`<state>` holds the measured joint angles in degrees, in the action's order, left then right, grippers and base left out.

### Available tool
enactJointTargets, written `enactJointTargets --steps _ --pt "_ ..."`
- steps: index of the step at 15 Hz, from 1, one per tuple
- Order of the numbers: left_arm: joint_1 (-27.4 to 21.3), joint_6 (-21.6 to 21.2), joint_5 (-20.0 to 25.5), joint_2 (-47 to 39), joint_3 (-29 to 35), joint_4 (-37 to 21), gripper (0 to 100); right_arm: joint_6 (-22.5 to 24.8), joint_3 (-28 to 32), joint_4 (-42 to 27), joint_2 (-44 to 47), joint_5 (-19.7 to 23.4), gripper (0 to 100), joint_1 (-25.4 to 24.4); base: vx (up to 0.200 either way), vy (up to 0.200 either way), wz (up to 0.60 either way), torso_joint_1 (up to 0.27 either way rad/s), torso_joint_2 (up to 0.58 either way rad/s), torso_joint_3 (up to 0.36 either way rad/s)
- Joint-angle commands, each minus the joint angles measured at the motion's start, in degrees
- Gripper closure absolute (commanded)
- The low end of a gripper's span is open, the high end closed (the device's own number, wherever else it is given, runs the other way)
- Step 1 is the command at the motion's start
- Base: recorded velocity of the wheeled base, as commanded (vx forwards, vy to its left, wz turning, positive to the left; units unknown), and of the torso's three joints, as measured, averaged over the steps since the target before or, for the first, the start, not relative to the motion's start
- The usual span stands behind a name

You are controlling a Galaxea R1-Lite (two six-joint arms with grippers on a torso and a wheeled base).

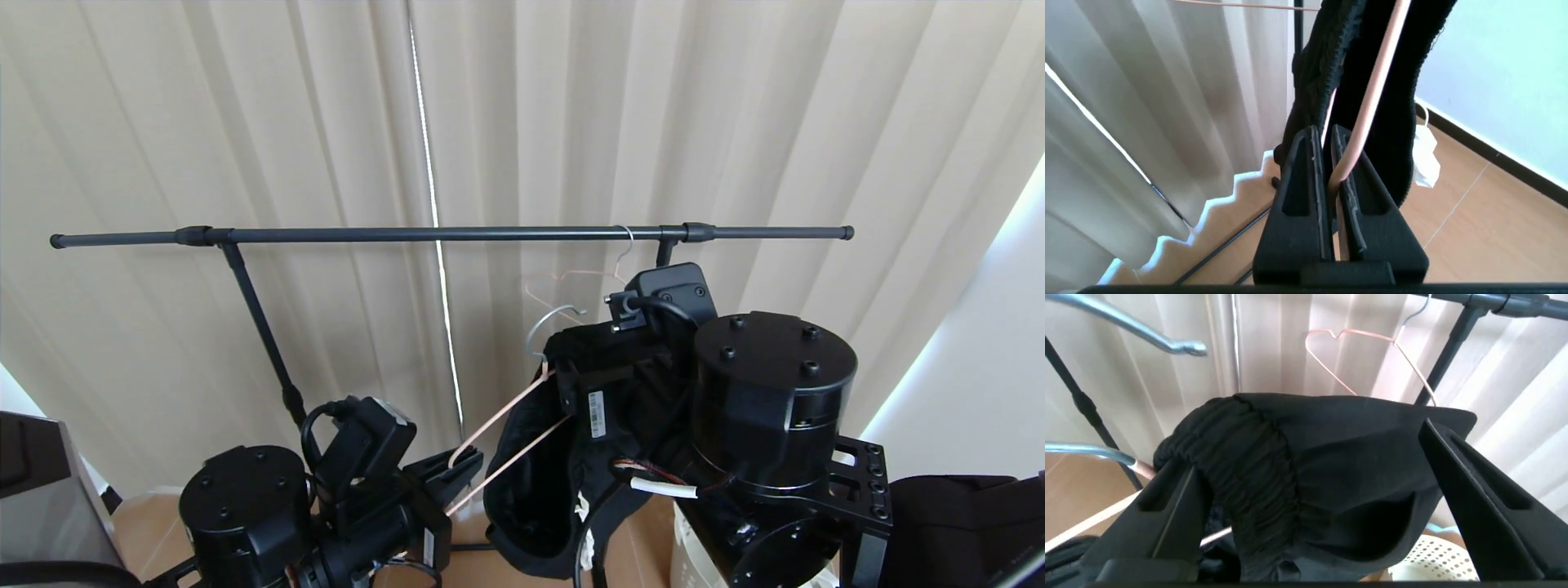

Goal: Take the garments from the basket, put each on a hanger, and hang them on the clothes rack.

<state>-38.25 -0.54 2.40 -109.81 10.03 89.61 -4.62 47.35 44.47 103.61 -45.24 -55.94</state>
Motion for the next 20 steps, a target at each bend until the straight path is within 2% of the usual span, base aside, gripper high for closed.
enactJointTargets --steps 1,16,17,18,19,20 --pt "0.46 0.18 -0.12 -0.05 0.34 0.39 100 0.05 0.2 -0.17 -0.16 -0.02 0 -0.04 0.0 0.0 0.0 0.0 0.0 0.0" --pt "2.04 0.89 -0.64 -0.67 0.95 0.39 100 0.05 -0.24 -0.26 -2.18 0.24 0 0.04 0.0 0.0 0.0 0.0 0.0 0.0" --pt "2.13 0.8 -0.47 -0.67 0.34 0.39 100 0.05 -1.12 -0.44 -2.53 1.38 0 0.84 0.0 0.0 0.0 0.0 0.0 0.0" --pt "2.22 0.71 0.06 -0.49 -0.36 0.39 100 0.14 -2.79 -0.97 -4.29 5.34 0 2.42 0.0 0.0 0.0 0.0 0.0 0.0" --pt "2.57 0.45 1.11 -0.31 -0.98 0.39 100 1.46 -4.55 -1.14 -6.66 9.29 0 4.09 0.0 0.0 0.0 0.0 0.0 0.0" --pt "2.92 0.45 3.14 0.13 -1.68 0.39 100 5.06 -7.01 -0.97 -10.09 13.16 0 6.28 0.0 0.0 0.0 0.0 0.0 0.0"
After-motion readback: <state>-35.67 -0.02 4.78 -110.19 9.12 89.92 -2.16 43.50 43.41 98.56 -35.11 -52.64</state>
